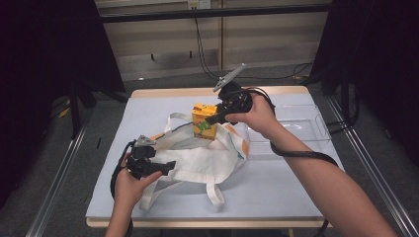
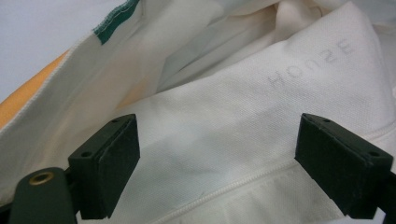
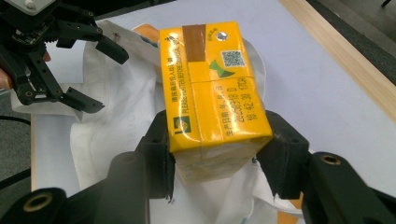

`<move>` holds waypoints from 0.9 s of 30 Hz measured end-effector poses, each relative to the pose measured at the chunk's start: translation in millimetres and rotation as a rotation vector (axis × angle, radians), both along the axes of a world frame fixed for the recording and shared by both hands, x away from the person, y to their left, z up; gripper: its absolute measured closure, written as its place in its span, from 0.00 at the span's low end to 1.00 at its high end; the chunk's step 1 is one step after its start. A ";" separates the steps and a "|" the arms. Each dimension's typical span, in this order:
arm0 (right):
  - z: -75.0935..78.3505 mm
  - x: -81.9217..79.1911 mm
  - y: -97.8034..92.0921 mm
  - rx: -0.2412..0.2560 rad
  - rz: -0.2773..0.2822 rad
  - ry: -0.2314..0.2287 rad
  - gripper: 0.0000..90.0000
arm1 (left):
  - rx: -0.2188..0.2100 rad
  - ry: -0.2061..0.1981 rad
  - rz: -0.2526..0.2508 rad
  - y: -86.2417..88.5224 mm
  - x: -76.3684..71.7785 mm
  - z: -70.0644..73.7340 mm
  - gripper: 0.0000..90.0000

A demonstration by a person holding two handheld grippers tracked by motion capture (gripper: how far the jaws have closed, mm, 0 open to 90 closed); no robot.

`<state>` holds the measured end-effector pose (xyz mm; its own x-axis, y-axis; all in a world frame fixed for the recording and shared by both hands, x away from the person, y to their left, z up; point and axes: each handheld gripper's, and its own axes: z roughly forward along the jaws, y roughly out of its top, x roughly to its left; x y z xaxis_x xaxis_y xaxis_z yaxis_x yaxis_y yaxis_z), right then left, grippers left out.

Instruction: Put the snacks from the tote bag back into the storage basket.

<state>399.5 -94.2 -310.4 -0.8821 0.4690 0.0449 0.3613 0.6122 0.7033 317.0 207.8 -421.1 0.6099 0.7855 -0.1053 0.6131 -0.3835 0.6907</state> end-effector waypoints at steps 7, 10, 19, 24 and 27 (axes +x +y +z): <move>1.4 -1.5 -7.8 0.007 -0.011 -0.002 0.57 | -0.006 -0.003 0.000 -0.5 -0.1 1.2 0.15; 4.3 -1.5 -13.7 0.016 -0.014 0.001 0.57 | 0.005 0.006 -0.009 -0.9 -0.4 1.4 0.15; 9.0 -2.0 -26.1 0.009 -0.019 0.006 0.57 | 0.002 0.010 -0.006 -2.1 -1.0 0.2 0.15; 15.2 -2.3 -32.7 0.021 -0.028 0.004 0.57 | -0.001 0.008 -0.015 -3.9 -0.1 0.6 0.15; 19.5 -2.6 -37.5 0.021 -0.028 0.001 0.57 | 0.001 0.004 -0.011 -4.7 0.4 0.0 0.15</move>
<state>396.9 -131.7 -290.9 -0.8686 0.4922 0.0563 0.3789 0.5868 0.7156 317.4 203.0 -421.1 0.6181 0.7788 -0.1072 0.6117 -0.3908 0.6878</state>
